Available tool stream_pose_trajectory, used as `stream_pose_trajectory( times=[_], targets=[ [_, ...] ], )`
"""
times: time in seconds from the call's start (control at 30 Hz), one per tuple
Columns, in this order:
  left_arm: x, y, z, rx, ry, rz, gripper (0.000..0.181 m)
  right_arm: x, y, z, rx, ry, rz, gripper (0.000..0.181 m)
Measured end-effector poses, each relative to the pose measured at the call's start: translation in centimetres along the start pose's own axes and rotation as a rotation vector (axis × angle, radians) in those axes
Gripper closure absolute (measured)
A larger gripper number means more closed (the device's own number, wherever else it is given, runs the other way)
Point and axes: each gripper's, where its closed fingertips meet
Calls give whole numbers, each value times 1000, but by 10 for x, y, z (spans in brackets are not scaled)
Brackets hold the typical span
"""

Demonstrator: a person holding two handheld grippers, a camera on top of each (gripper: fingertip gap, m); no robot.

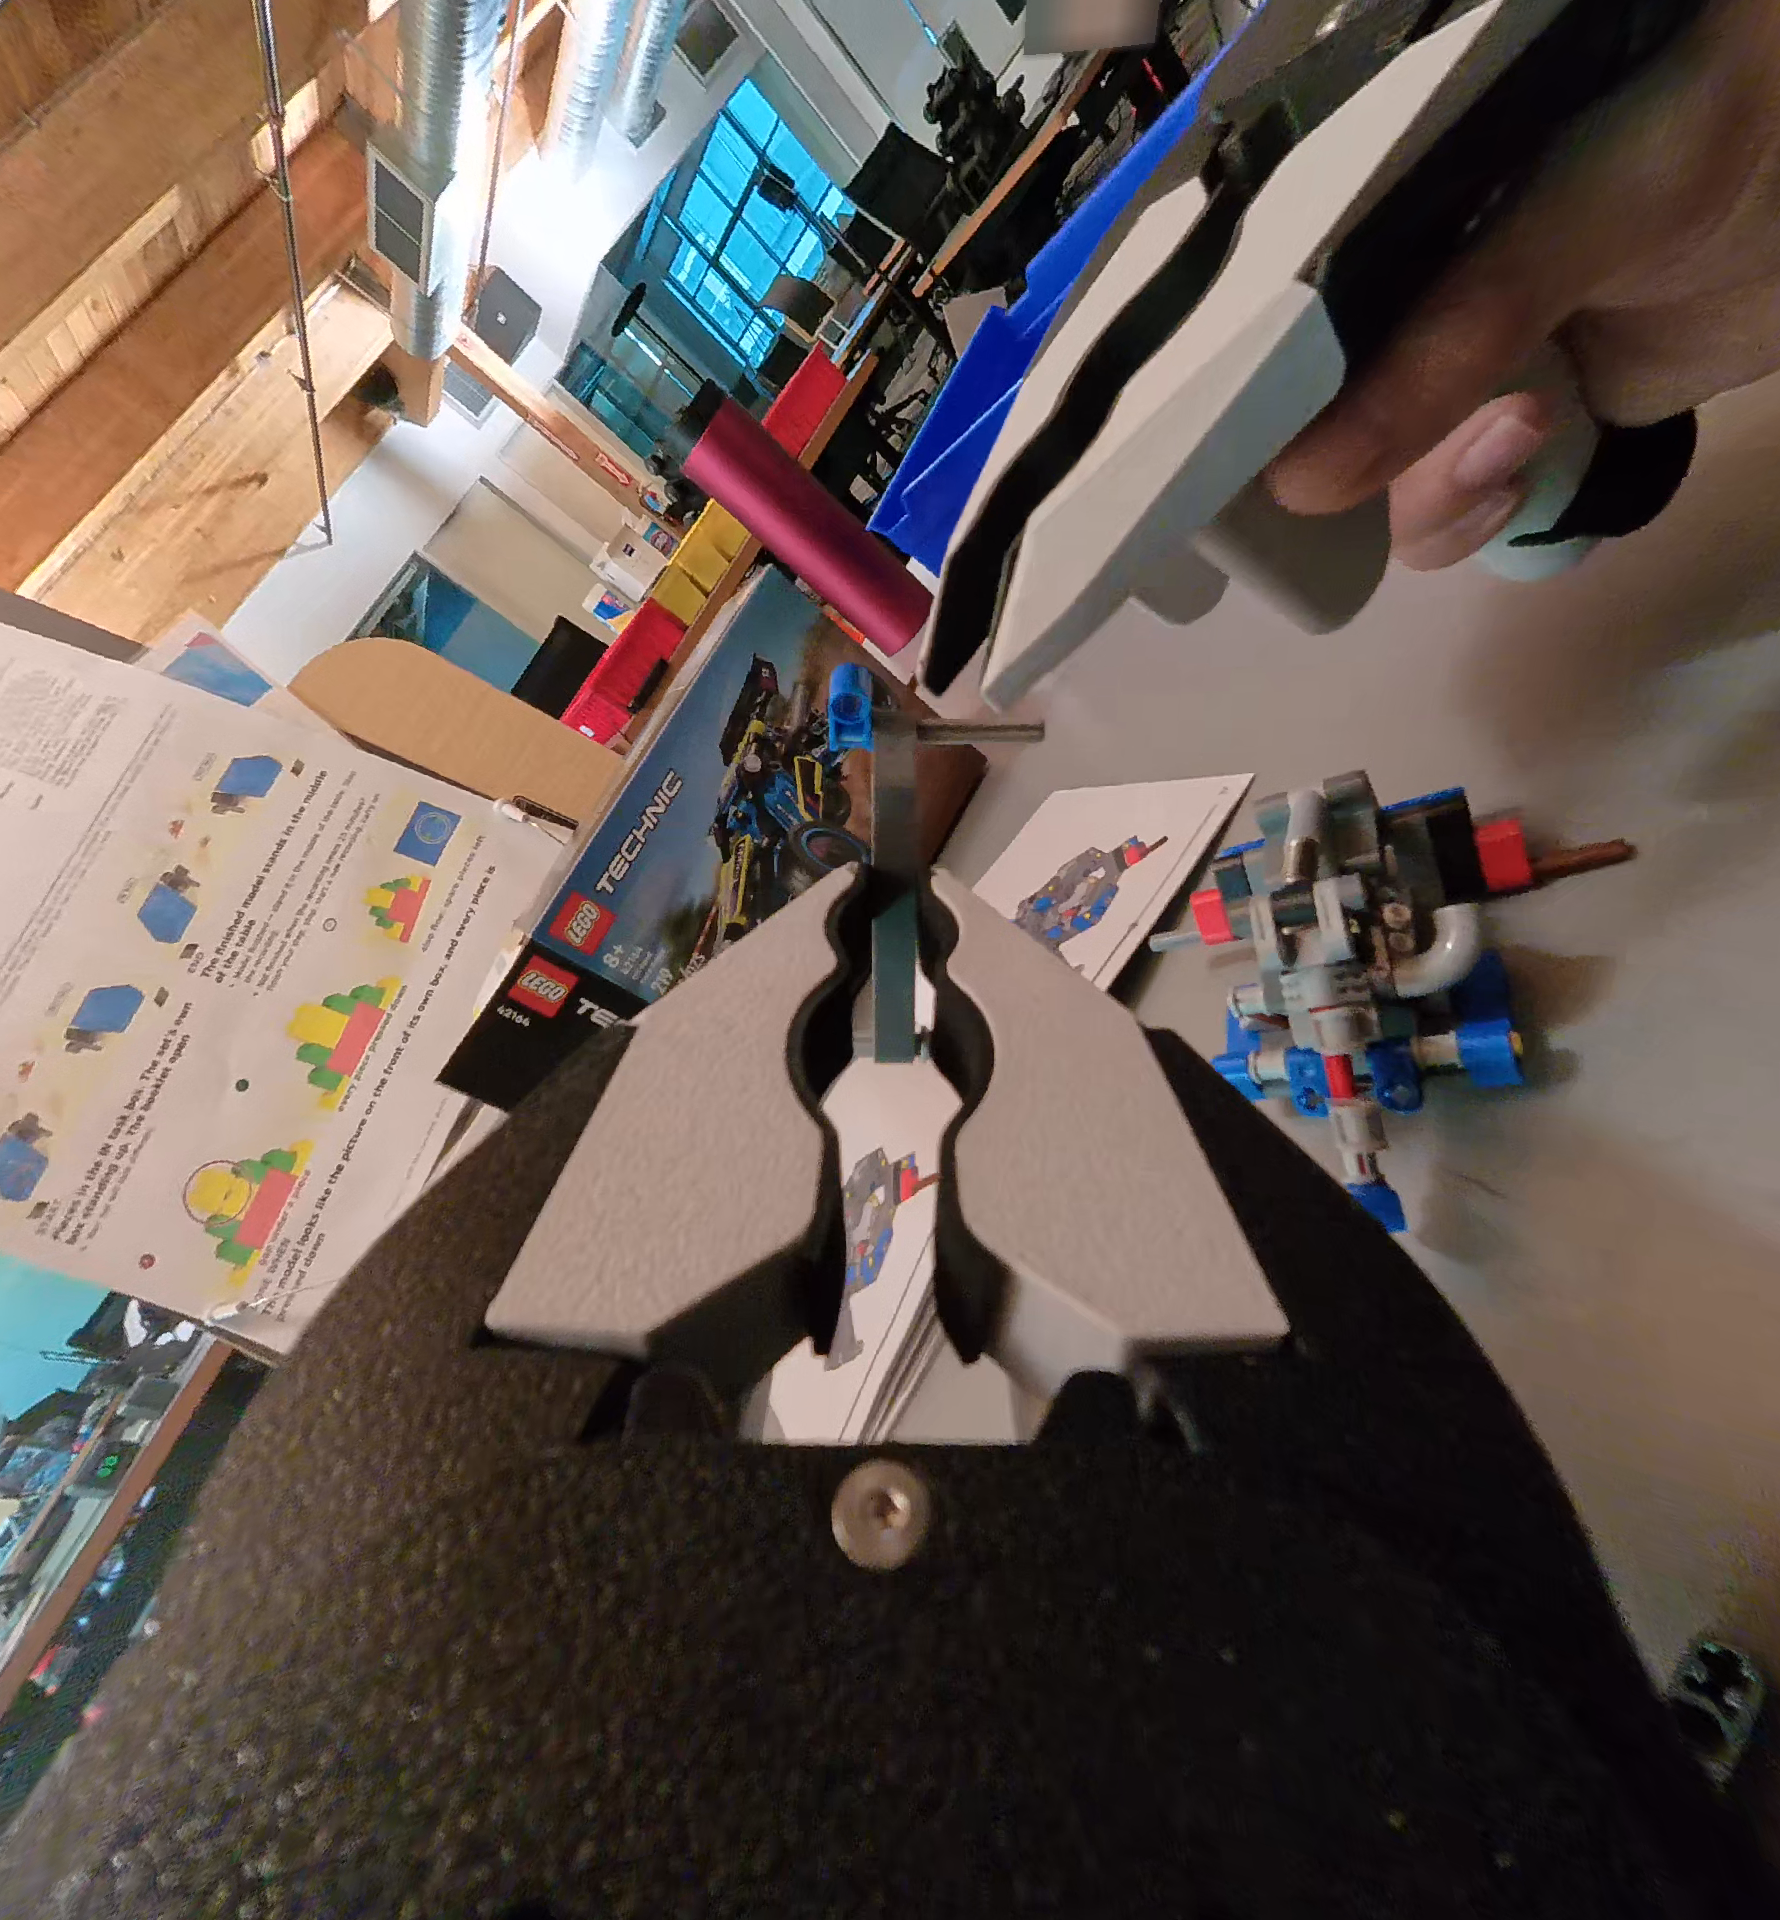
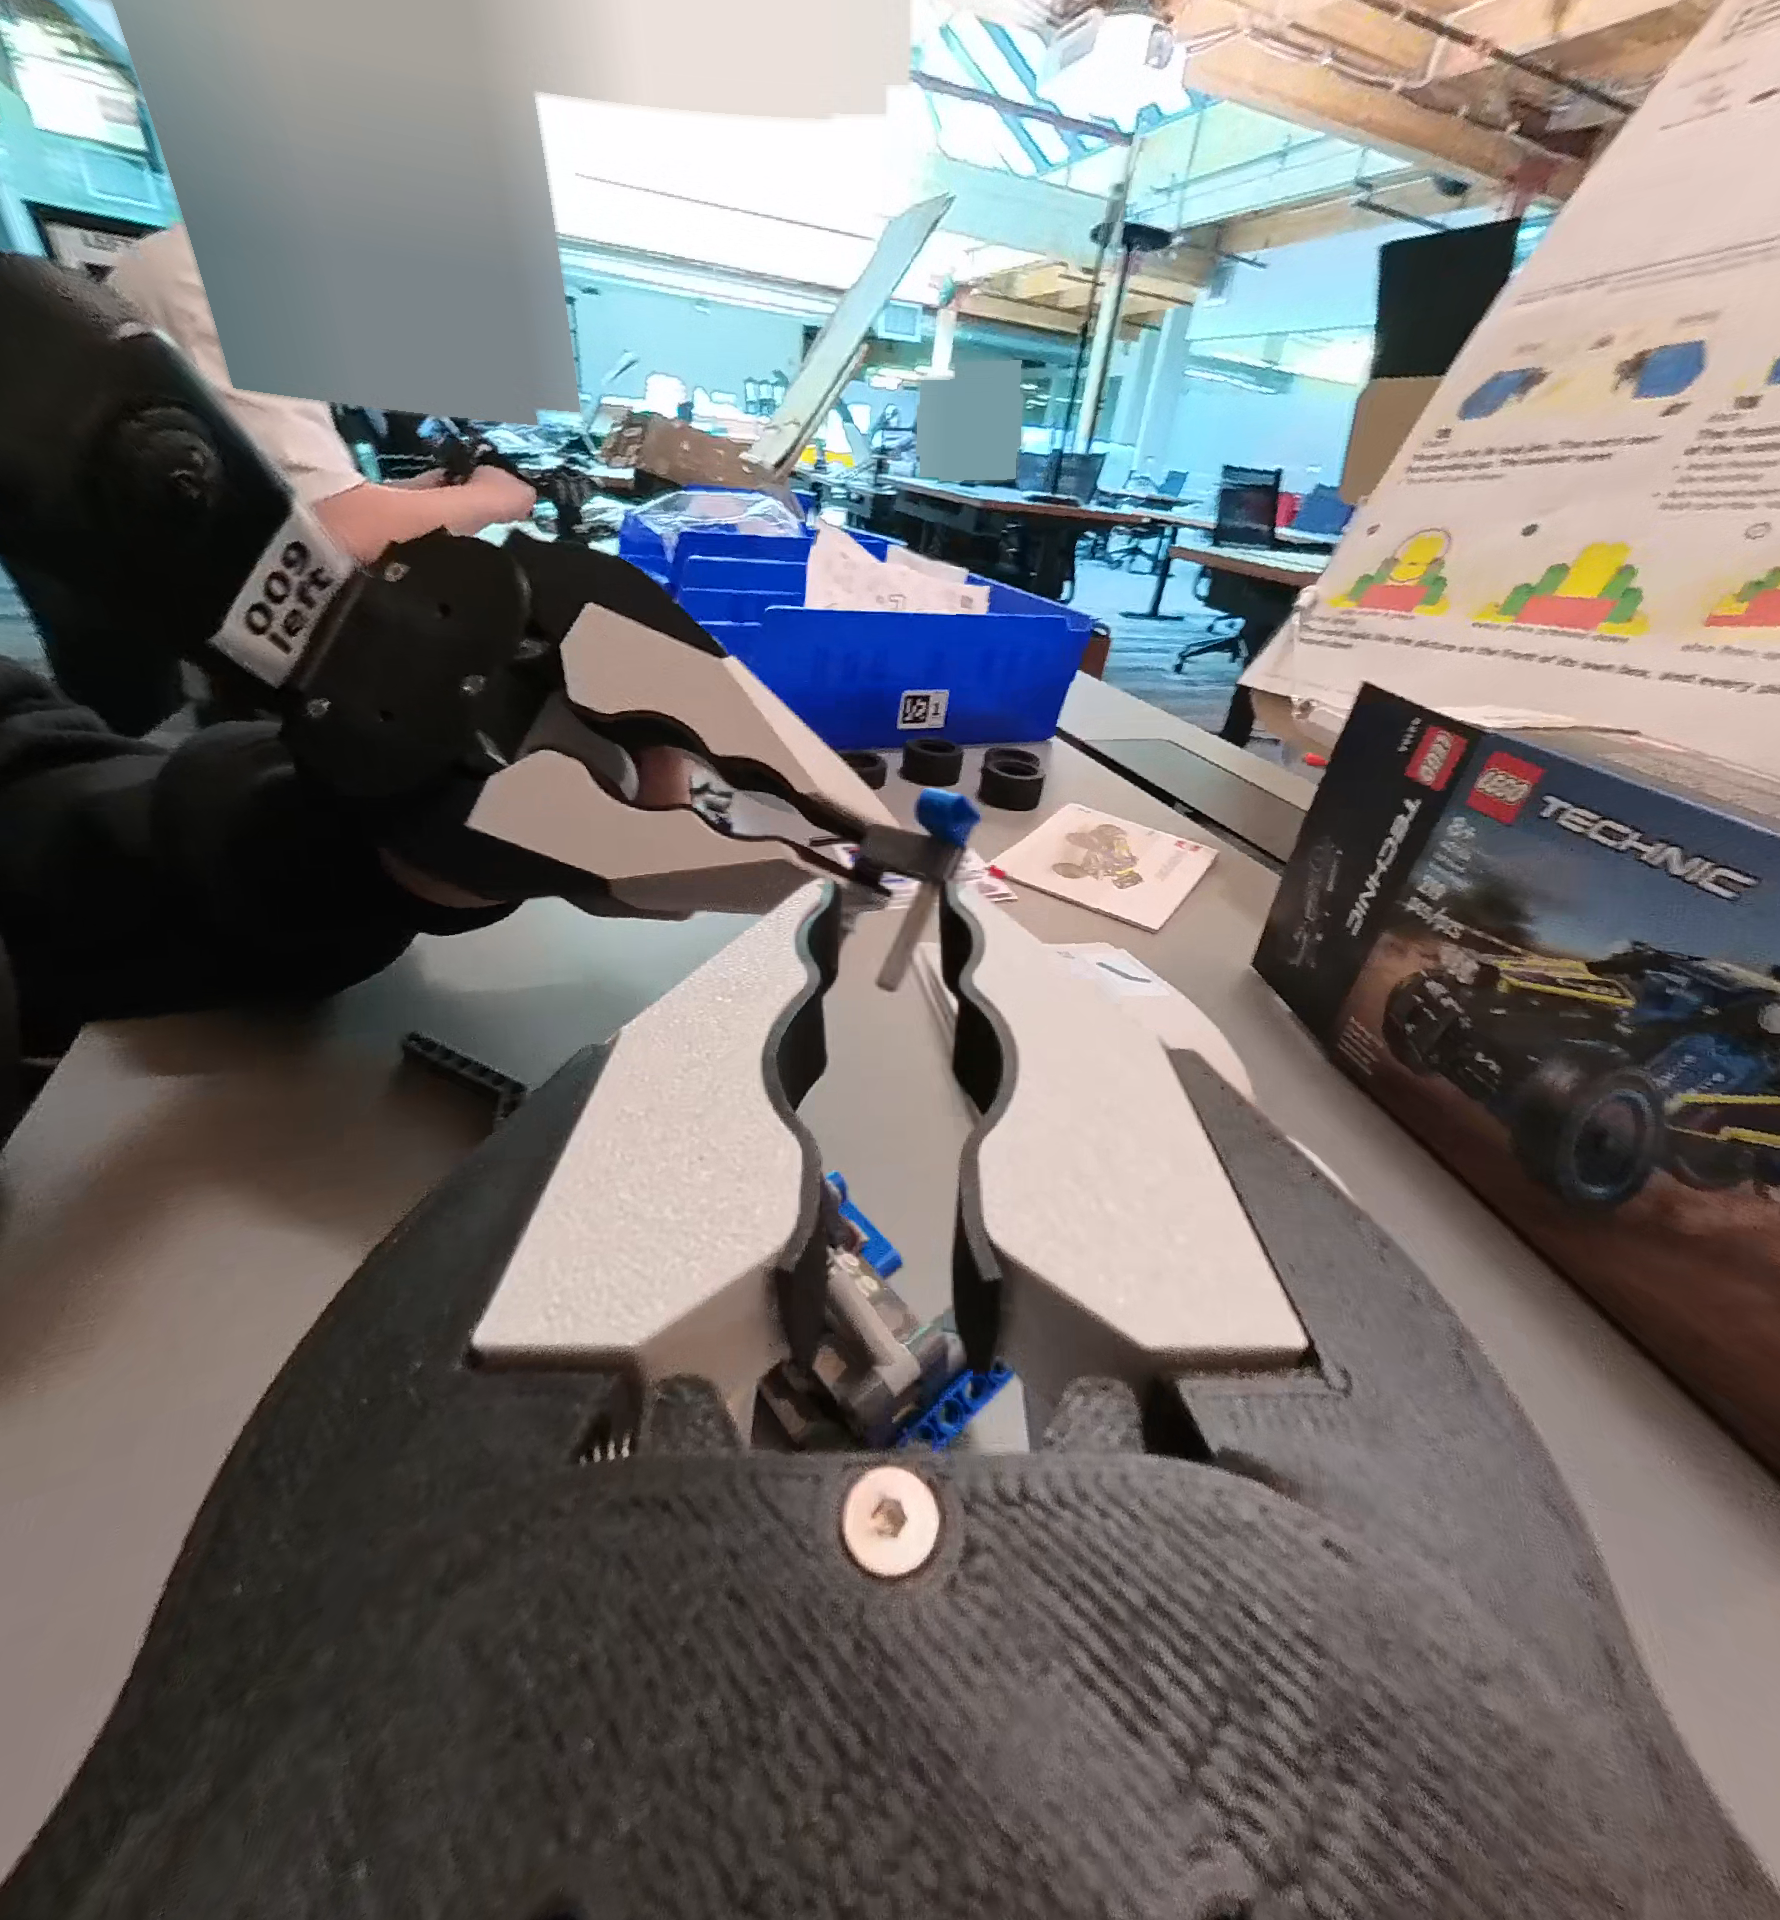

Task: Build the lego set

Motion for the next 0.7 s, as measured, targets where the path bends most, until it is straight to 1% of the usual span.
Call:
stream_pose_trajectory(
  times=[0.03, 0.13, 0.2, 0.3, 0.37, 0.47, 0.6, 0.7],
  targets=[
    [0, 0, -1, -13, 5, 1, 176, -1, 2, 0, 6, -1, 14, 164],
    [-2, 0, -5, -38, 29, 10, 176, 2, 0, 5, 24, -47, -5, 161],
    [-2, 0, -6, -40, 33, 6, 176, 4, -5, 3, 1, -45, -8, 175],
    [-3, 1, -7, -36, 29, 13, 174, 4, 0, 1, -31, -74, 69, 179],
    [-3, 1, -9, -69, 30, 17, 174, 5, 3, 1, -31, -105, 118, 179],
    [-7, 0, -15, -130, 54, 32, 174, 8, -2, -1, -52, -154, 153, 180],
    [-10, -5, -15, -114, 52, 11, 175, 10, -5, -6, -54, -220, 214, 179],
    [-14, -10, -16, -156, 67, 18, 175, 13, -7, -12, -49, -246, 258, 180]
  ],
)
Point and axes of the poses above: each gripper's, where its closed fingertips meet, x out along the fingers, z out of its underside, y = z × x across the jaws, and after that the axes turned 4 degrees about -y, right-handed
